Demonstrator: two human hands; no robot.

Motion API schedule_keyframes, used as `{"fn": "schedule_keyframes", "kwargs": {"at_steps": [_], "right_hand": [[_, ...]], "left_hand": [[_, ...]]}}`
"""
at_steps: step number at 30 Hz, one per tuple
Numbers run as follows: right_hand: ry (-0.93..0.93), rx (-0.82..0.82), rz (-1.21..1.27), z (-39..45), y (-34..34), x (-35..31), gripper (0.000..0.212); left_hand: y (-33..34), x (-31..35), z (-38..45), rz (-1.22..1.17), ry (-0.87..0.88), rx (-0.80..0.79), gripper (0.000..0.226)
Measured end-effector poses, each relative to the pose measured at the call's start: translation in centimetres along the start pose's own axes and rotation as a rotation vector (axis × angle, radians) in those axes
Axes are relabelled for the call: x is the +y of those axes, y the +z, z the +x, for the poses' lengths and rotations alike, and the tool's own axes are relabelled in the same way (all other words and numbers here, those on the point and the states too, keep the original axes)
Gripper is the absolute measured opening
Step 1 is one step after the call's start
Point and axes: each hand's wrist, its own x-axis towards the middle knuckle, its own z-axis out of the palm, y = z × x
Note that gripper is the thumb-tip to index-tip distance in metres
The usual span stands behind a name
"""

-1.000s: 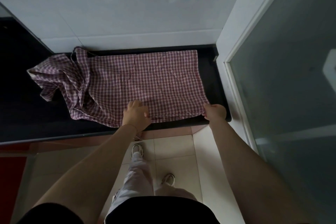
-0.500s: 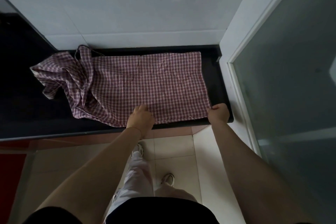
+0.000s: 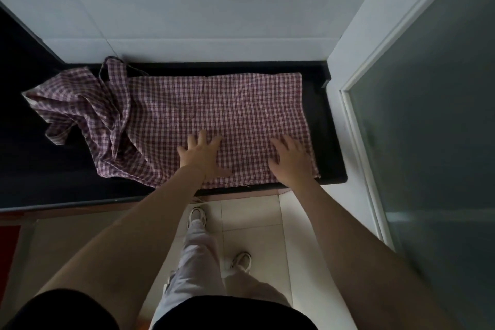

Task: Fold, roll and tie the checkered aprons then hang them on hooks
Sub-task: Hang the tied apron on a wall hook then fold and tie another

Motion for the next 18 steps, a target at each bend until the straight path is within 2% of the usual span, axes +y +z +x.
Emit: {"fn": "schedule_keyframes", "kwargs": {"at_steps": [2,5,7,10,14,16,18], "right_hand": [[0.062,0.026,-0.024,0.7,-0.5,-0.7,0.05],[0.083,0.153,0.055,2.8,-1.9,-2.7,0.037],[0.018,0.162,0.072,4.7,-2.2,-4.3,0.044],[-0.057,0.107,0.091,7.0,-2.3,-6.9,0.058],[-0.155,0.101,0.106,10.5,-1.6,-10.8,0.061],[-0.221,0.113,0.105,11.4,-0.9,-12.4,0.06],[-0.281,0.109,0.116,12.8,0.4,-13.5,0.055]], "left_hand": [[-1.8,-0.1,0.8,0.015,-0.018,0.011,0.089],[-3.4,-0.6,2.7,-0.179,-0.058,0.278,0.048],[-3.9,-1.3,4.2,-0.226,-0.033,0.392,0.035],[-4.3,-2.6,6.5,-0.23,-0.001,0.391,0.037],[-4.5,-3.9,9.5,-0.222,0.062,0.515,0.035],[-4.4,-3.9,10.5,-0.188,0.095,0.465,0.041],[-4.0,-4.1,11.9,-0.148,0.1,0.348,0.051]]}}
